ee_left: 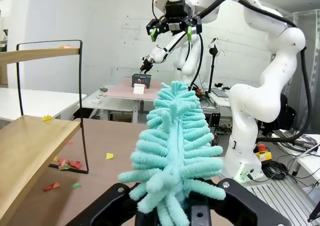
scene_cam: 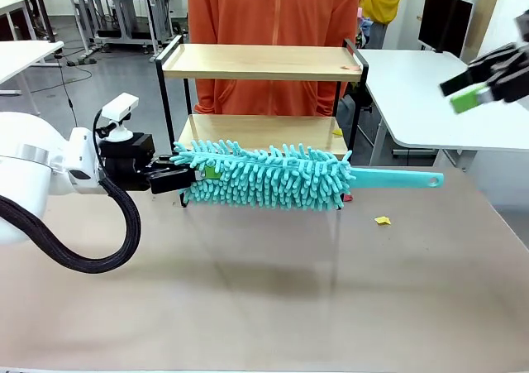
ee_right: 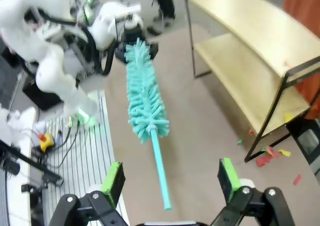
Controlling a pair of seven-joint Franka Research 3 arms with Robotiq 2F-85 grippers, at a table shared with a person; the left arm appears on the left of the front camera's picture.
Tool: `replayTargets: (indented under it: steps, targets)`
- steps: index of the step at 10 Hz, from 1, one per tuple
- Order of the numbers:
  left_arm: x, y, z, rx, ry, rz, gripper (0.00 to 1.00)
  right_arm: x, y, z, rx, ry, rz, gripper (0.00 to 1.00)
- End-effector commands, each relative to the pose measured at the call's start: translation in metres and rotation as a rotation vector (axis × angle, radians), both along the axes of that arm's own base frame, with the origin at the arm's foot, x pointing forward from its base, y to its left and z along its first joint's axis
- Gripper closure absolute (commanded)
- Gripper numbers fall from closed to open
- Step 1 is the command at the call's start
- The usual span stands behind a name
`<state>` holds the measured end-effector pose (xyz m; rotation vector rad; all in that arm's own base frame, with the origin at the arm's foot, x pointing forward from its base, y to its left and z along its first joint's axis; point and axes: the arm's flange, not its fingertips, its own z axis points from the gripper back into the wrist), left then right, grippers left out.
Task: Clean the shelf.
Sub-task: Hand the Duster back to the human.
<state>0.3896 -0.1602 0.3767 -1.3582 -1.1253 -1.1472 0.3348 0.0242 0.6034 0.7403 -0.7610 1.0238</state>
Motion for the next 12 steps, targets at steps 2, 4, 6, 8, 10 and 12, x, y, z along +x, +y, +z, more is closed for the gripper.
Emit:
replayTargets:
  steps: [2, 4, 6, 8, 10, 12]
  targets:
    - [0.0, 0.0, 0.001, -0.003, -0.002, -0.002, 1.0, 0.0, -0.038, -0.021, 0.212, -0.054, -0.069, 0.0]
    - [0.0, 0.0, 0.001, -0.003, -0.002, -0.002, 1.0, 0.0, -0.064, -0.026, 0.293, -0.04, -0.109, 0.0]
    - [0.0, 0.0, 0.001, -0.003, -0.002, -0.002, 1.0, 0.006, -0.069, -0.032, 0.322, -0.021, -0.105, 0.0]
    - [0.0, 0.0, 0.001, -0.003, -0.002, -0.002, 1.0, -0.002, -0.069, -0.021, 0.277, -0.014, -0.136, 0.0]
    - [0.0, 0.0, 0.001, -0.003, -0.002, -0.002, 1.0, -0.002, -0.069, -0.021, 0.277, -0.014, -0.136, 0.0]
    - [0.0, 0.0, 0.001, -0.003, -0.002, -0.002, 1.0, -0.002, -0.069, -0.021, 0.277, -0.014, -0.136, 0.0]
